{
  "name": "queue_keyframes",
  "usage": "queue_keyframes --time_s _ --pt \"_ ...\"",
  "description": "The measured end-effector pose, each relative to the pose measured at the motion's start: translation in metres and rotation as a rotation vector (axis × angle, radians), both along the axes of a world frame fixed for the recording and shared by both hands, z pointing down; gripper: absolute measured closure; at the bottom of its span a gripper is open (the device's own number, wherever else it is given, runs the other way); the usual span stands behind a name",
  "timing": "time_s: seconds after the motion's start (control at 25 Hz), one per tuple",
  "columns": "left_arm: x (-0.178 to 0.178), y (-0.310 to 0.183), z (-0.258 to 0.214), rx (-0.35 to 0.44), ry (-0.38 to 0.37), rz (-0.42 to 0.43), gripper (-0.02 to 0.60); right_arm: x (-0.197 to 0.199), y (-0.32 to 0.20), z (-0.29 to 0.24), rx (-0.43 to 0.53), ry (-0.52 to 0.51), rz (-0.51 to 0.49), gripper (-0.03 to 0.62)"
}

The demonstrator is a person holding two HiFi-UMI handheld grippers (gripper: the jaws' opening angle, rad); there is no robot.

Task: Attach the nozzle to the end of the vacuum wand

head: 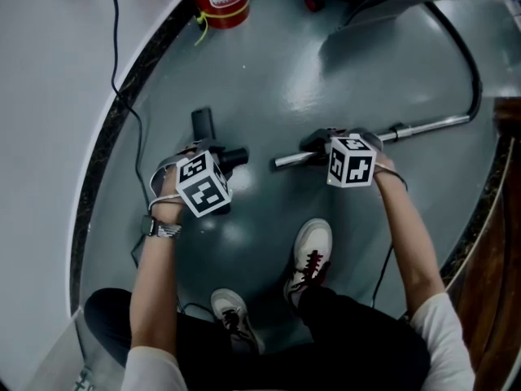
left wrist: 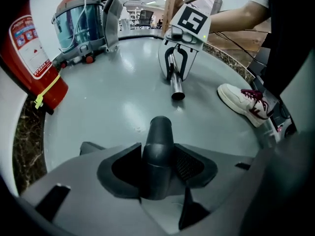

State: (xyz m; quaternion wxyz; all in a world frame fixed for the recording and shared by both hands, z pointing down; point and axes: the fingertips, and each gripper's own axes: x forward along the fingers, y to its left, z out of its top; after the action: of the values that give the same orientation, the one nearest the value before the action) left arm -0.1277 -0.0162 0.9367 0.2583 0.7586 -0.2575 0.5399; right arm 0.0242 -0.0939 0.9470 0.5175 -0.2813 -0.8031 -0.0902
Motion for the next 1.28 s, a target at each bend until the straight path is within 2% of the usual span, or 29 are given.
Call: queue_keyframes --time_s 0.16,0.52,0.76,1.04,1.28 --pt "-0.002 -0.006 0.0 0.016 0.011 -0.033 0.38 -0.001 0.0 -0.005 -0.004 -0.019 0.009 0.428" --pt "-0.001 -0.009 -0.003 0.026 0.037 -0.053 0.385 -0.005 -0.004 -0.018 0.003 -0.066 0.015 0.428" --pt "0.01 -0.01 -0.016 0.089 0.102 -0.045 0.39 -0.006 -0.005 -0.027 -0.007 -0.085 0.022 0.428" --pt "0.038 -0.013 -0.033 0.166 0.213 -0.01 0.39 -0.009 -0.008 -0.041 -0.004 -0.113 0.04 0.428" --pt "0.052 -0.018 -0.041 0.213 0.263 -0.012 0.39 -0.012 -0.011 -0.054 -0.005 -0.129 0.065 0.428"
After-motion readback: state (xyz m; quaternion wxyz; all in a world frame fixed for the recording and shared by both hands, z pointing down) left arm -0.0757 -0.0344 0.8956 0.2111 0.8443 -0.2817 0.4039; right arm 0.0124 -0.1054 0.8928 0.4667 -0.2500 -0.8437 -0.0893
